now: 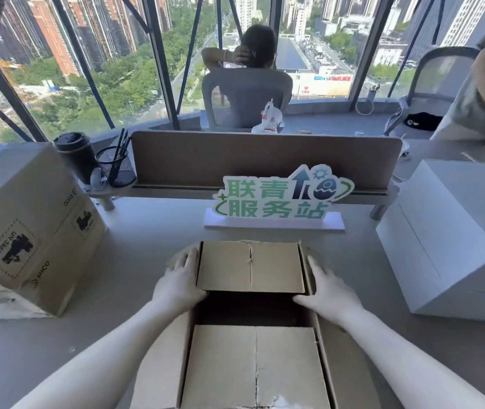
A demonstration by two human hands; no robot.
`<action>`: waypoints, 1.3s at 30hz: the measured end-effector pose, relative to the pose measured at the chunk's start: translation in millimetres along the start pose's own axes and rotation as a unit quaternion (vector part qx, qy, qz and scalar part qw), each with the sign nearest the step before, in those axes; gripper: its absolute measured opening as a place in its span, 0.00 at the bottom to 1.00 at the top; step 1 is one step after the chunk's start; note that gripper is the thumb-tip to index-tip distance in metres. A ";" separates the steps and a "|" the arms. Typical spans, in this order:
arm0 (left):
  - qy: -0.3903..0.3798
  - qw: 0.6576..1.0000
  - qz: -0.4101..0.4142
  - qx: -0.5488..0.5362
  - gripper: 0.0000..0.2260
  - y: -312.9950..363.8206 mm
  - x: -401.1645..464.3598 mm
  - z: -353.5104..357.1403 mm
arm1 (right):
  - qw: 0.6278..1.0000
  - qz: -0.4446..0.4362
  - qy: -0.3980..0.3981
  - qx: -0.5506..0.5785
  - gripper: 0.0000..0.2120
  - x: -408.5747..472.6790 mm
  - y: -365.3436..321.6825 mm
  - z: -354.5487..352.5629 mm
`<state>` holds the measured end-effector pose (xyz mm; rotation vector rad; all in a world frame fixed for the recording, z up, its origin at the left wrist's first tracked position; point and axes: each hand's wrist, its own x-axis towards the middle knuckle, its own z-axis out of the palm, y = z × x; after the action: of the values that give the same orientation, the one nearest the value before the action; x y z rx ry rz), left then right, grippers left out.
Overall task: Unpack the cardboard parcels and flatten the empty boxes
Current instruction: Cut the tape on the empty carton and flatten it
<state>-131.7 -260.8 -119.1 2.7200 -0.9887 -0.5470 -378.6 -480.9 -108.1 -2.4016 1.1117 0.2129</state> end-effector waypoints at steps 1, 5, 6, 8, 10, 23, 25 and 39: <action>0.021 0.999 0.018 0.021 0.46 3.4 -1.7 -3.4 | 0.999 -0.011 0.012 -0.043 0.52 0.5 -5.3 -2.3; 0.083 0.994 0.066 0.008 0.32 12.8 -5.7 -17.6 | 0.987 -0.054 0.053 -0.145 0.41 4.5 -21.9 -9.3; 0.105 0.992 0.069 -0.017 0.27 13.6 -5.1 -21.0 | 0.983 -0.066 0.085 -0.147 0.35 4.5 -24.4 -12.9; 0.148 0.984 0.055 -0.089 0.21 16.4 -3.3 -29.3 | 0.980 -0.075 0.158 -0.095 0.23 5.1 -29.1 -22.0; 0.178 0.967 0.045 -0.176 0.18 20.8 1.7 -38.9 | 0.974 -0.073 0.212 0.011 0.16 9.3 -35.1 -32.8; 0.025 0.996 0.079 -0.015 0.22 30.3 64.0 -9.3 | 0.997 -0.054 0.046 -0.016 0.19 90.5 -23.6 -8.2; 0.045 0.996 0.072 -0.013 0.25 30.5 63.7 -6.7 | 0.995 -0.049 0.086 -0.019 0.17 89.6 -22.2 -2.3; -0.031 0.954 0.294 0.053 0.14 31.9 -29.5 3.5 | 0.982 -0.166 0.077 -0.052 0.20 -33.2 -13.1 21.4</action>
<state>-172.4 -266.0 -104.5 2.3158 -1.7903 -0.4712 -389.4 -440.8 -111.0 -2.6893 0.7603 -0.0273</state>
